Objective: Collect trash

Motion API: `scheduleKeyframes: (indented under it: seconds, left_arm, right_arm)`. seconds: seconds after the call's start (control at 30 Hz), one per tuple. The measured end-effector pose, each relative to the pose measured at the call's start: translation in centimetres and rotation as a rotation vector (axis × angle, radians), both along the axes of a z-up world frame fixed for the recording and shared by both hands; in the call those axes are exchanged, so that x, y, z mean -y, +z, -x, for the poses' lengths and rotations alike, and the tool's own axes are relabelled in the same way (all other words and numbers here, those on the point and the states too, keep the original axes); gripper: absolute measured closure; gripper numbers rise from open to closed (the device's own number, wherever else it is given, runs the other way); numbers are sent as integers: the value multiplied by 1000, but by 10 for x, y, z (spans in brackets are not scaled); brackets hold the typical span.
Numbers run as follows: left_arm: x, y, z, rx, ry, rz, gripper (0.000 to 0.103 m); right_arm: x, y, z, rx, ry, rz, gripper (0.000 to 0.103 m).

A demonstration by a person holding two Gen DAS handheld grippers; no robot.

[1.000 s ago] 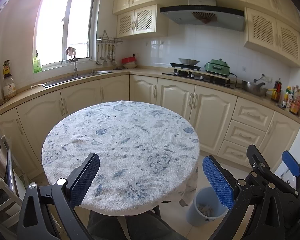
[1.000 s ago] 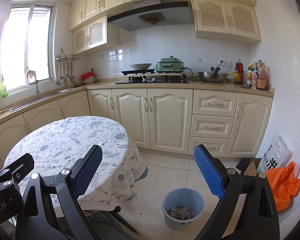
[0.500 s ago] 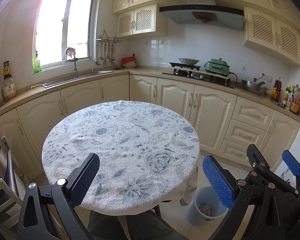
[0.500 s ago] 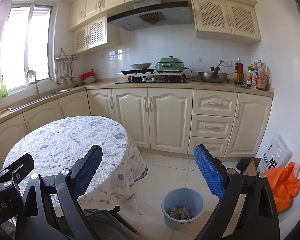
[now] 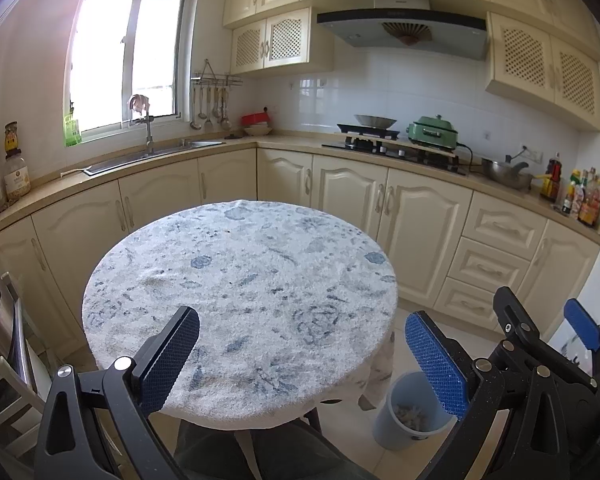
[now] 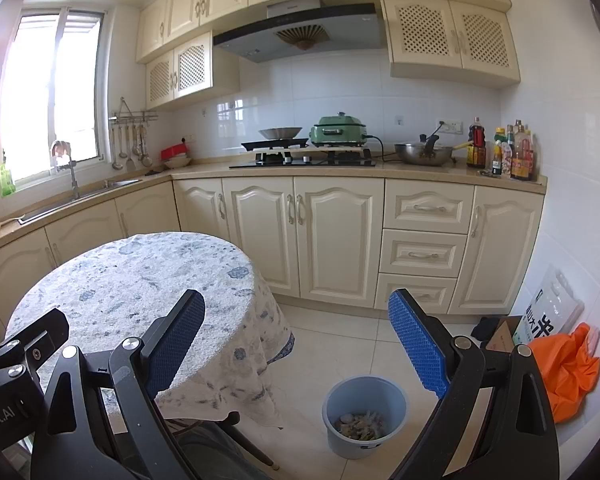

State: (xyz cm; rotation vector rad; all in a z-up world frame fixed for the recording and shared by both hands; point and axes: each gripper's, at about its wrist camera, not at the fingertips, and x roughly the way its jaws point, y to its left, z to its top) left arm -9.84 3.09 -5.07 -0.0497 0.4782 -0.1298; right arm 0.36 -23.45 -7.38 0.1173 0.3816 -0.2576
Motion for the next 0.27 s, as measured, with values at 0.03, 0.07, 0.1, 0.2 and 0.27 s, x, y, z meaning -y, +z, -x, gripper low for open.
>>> scheduleKeyframes:
  seconds: [0.03, 0.07, 0.1, 0.2, 0.27]
  left_arm:
    - [0, 0, 0, 1, 0, -2, 1]
    - [0, 0, 0, 2, 2, -4, 1]
    - [0, 0, 0, 2, 1, -4, 1]
    - [-1, 0, -1, 1, -3, -5, 1]
    - [-1, 0, 0, 3, -4, -6, 1]
  right_arm:
    - [0, 0, 0, 0, 0, 0, 8]
    - [0, 0, 0, -2, 0, 0, 8]
    - [0, 0, 0, -3, 0, 0, 8]
    - [0, 0, 1, -4, 1, -1, 8]
    - [0, 0, 1, -3, 1, 0, 8]
